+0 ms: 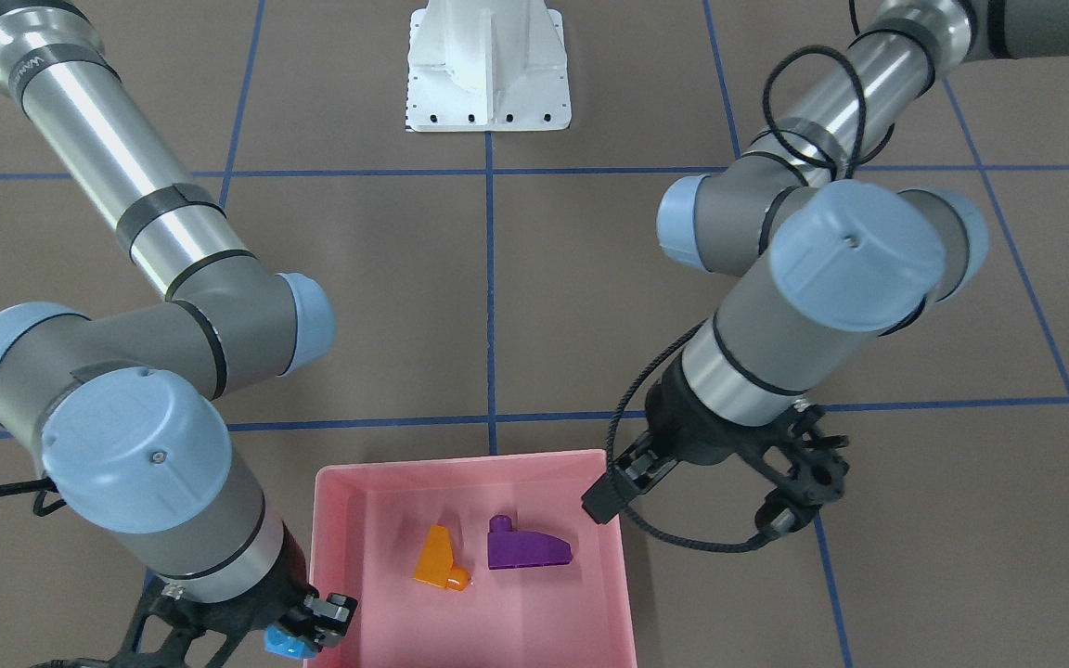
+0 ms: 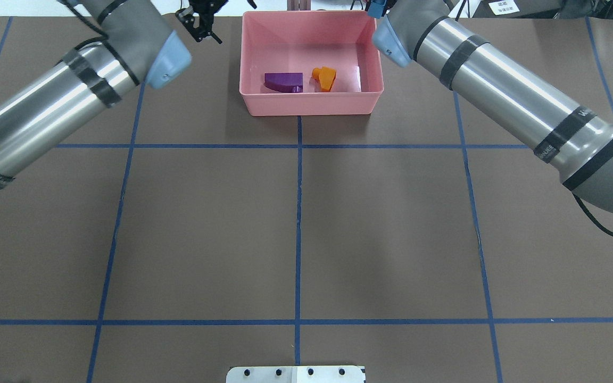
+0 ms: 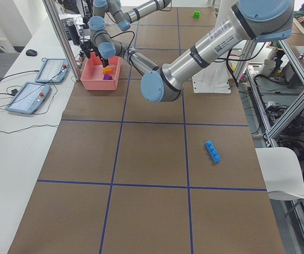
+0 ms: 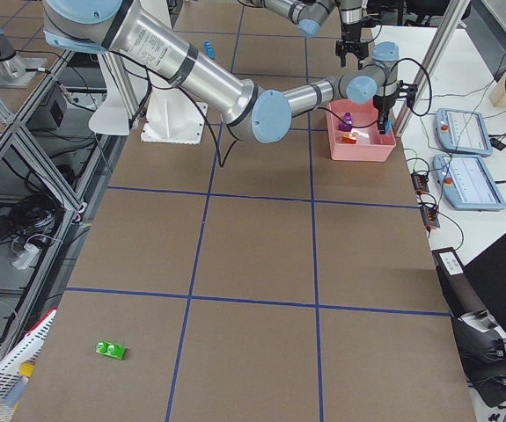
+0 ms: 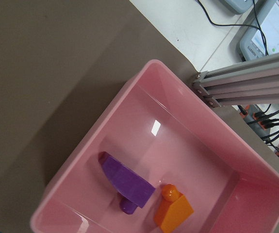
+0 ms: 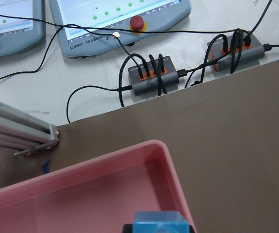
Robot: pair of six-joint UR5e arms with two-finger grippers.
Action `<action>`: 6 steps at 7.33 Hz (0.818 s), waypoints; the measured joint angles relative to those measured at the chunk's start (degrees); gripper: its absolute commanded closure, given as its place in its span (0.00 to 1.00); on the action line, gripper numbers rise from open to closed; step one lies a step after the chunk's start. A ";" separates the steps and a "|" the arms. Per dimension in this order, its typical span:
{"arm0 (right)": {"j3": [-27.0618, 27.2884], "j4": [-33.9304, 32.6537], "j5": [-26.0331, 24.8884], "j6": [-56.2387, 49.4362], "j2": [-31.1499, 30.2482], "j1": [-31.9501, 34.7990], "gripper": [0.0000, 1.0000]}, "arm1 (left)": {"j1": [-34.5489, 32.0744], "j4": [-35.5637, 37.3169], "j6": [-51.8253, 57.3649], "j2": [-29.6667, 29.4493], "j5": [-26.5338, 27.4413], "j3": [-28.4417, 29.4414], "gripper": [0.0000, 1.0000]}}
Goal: Put all blocks into box
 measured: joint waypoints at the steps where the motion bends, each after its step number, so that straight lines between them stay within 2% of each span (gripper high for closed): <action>1: -0.01 0.54 -0.24 2.32 0.81 -1.62 0.01 | -1.03 0.10 2.81 6.92 -1.36 -7.61 0.00; 4: 2.10 1.89 -1.55 5.91 0.83 -4.80 0.00 | -1.63 0.10 15.92 31.08 -2.11 -30.00 0.00; 6: 12.48 -2.91 1.21 5.60 -3.55 -4.15 0.00 | -1.30 -0.03 26.64 47.94 -1.98 -43.56 0.00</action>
